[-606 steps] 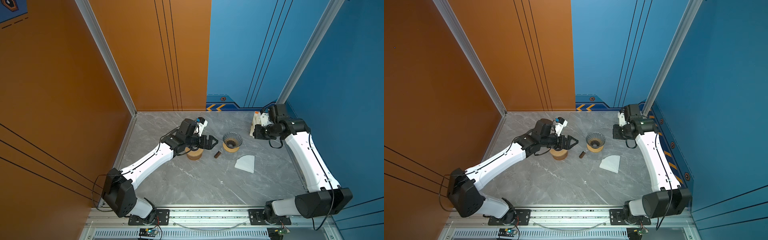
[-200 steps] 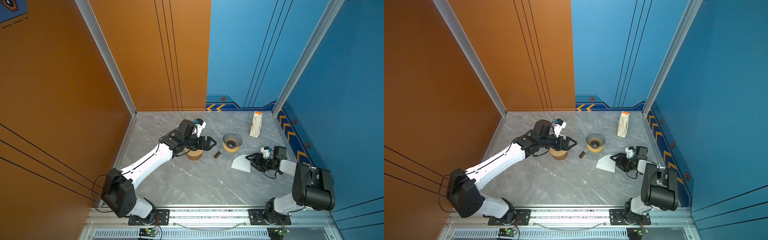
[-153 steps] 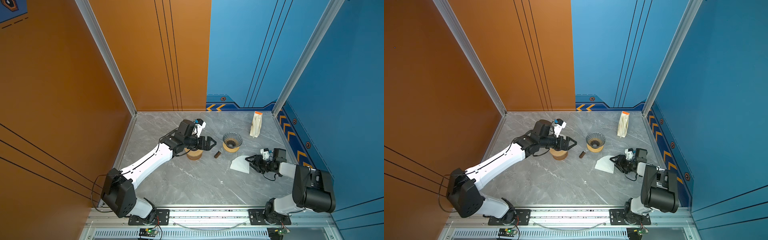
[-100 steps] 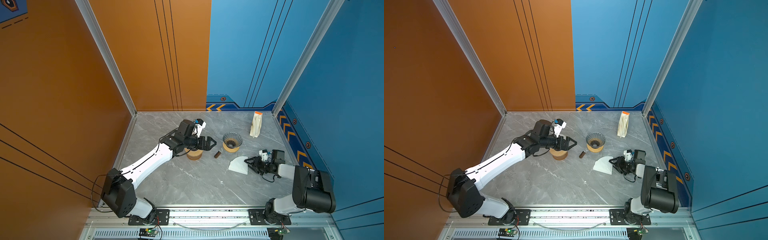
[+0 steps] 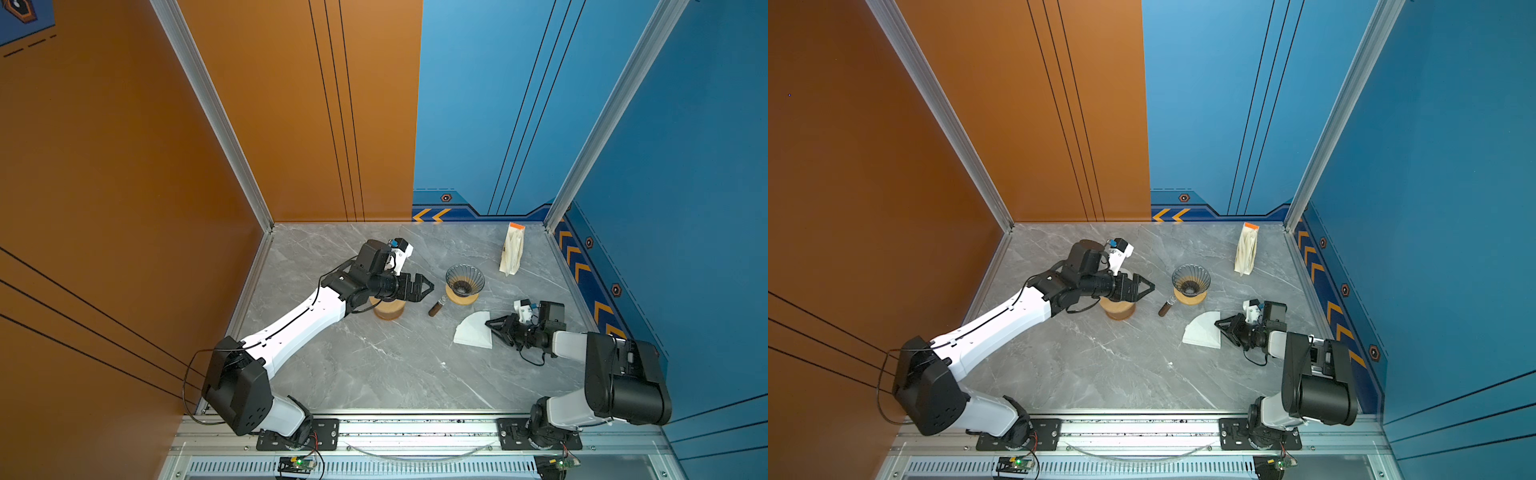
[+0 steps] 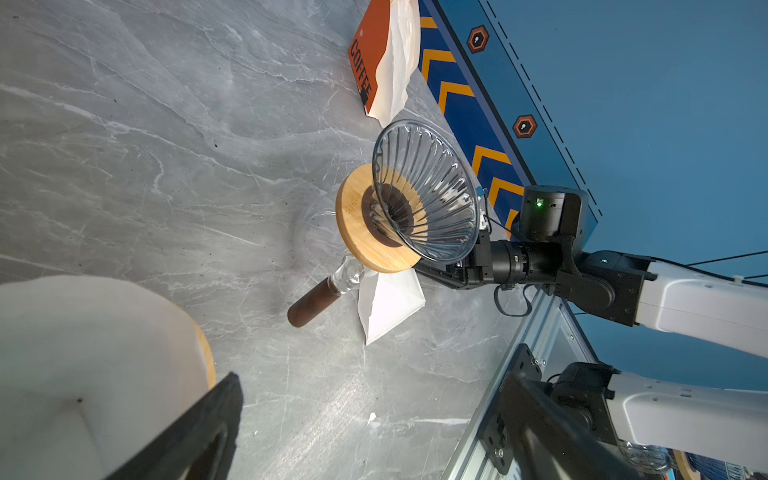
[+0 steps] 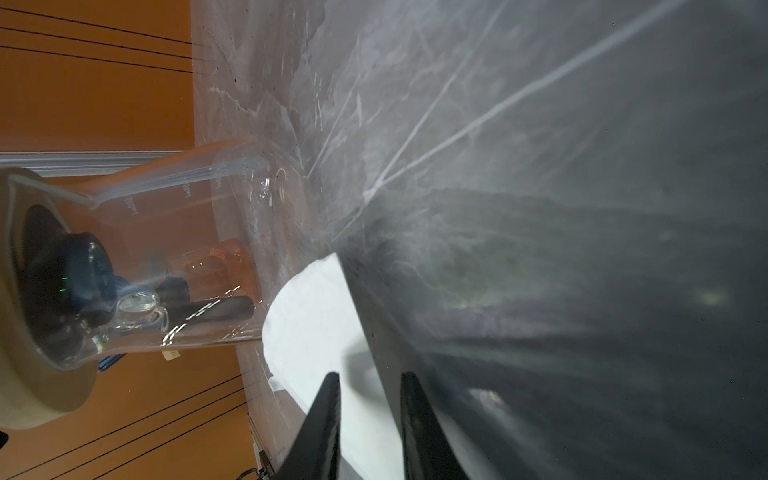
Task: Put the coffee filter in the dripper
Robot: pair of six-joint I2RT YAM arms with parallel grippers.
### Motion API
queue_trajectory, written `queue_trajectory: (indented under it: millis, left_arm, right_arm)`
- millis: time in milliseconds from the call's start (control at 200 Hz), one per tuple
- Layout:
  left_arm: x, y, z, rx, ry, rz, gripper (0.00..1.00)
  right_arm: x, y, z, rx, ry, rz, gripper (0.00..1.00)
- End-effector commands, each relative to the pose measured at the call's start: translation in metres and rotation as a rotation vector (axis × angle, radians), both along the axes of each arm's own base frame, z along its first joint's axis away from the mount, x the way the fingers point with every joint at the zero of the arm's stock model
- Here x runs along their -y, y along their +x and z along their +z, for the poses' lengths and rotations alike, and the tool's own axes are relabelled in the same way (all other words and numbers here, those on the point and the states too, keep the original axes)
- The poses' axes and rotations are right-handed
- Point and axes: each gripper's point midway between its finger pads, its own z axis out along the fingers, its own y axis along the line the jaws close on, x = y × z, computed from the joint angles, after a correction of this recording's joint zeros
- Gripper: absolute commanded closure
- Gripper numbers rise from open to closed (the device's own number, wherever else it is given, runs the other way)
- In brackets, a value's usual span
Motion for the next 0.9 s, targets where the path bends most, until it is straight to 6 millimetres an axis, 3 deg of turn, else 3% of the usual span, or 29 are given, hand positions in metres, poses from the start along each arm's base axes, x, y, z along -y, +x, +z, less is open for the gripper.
queue_trajectory:
  millis: [0, 280, 546, 891]
  left_arm:
    - [0.001, -0.002, 0.003, -0.009, 0.005, 0.002, 0.02]
    - [0.002, -0.002, 0.003, -0.009, 0.005, 0.002, 0.02]
    - [0.002, -0.002, 0.004, -0.008, 0.004, -0.001, 0.02]
    - [0.005, -0.002, 0.004, -0.010, 0.003, -0.011, 0.02]
  right_arm:
    - [-0.003, 0.005, 0.007, 0.040, 0.024, 0.002, 0.82]
    - [-0.005, 0.008, 0.014, 0.068, 0.051, -0.012, 1.00]
    - [-0.006, 0.008, 0.024, 0.085, 0.062, -0.019, 1.00]
    - [0.003, -0.001, 0.063, 0.120, -0.058, -0.013, 1.00]
